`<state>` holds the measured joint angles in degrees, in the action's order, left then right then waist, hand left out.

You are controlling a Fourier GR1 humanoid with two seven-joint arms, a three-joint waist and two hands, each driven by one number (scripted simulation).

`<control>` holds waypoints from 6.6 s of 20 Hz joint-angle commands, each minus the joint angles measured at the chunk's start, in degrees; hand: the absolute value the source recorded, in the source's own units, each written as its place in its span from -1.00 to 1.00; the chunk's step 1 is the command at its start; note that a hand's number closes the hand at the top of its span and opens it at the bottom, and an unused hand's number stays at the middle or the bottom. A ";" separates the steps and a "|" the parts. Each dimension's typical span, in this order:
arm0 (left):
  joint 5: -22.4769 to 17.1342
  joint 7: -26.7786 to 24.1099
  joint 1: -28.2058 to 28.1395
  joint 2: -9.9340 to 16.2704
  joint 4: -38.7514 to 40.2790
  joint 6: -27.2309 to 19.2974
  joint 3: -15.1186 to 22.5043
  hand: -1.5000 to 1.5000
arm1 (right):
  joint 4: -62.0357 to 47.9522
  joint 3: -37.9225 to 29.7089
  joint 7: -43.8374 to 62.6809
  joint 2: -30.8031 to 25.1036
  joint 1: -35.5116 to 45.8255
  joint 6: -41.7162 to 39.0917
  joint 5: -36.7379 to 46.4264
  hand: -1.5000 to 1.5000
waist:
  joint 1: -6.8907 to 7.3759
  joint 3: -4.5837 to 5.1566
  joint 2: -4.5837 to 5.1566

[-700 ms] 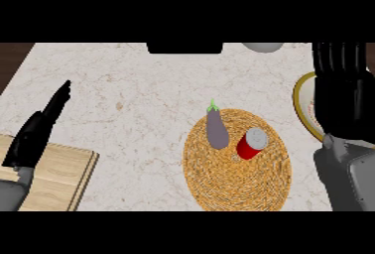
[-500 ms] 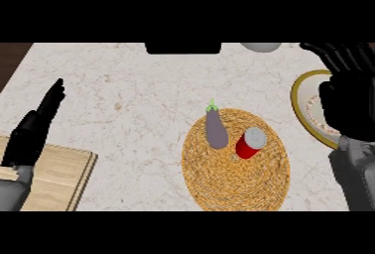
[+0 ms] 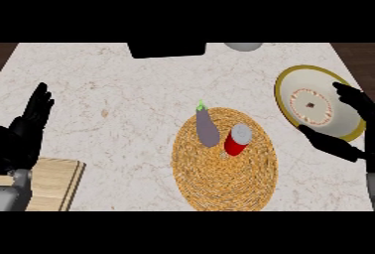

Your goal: Pick the can from the placemat and place it in the bowl

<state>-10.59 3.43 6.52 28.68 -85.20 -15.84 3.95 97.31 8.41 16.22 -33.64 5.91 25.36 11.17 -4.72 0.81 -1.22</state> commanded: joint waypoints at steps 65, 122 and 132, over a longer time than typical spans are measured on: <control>1.79 3.04 0.39 -5.41 -4.45 5.93 -3.32 0.00 | -4.65 23.76 60.25 12.91 18.20 -37.52 10.89 -1.00 | 4.87 -0.77 1.11; 6.62 6.86 2.69 -8.18 -4.58 10.11 -9.34 0.00 | 19.85 -24.42 -15.75 -16.94 -7.10 -37.17 -5.58 1.00 | 3.90 -0.83 1.09; 9.74 4.05 2.27 -11.90 -3.14 9.87 -6.96 0.00 | -10.32 -15.25 -23.35 -10.44 13.70 -38.11 0.47 1.00 | 6.03 -0.82 1.51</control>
<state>-2.24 7.77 9.39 18.13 -88.19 -5.75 -4.36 97.27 -9.37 -4.82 -46.08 12.02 -12.55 9.61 0.70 -0.02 0.18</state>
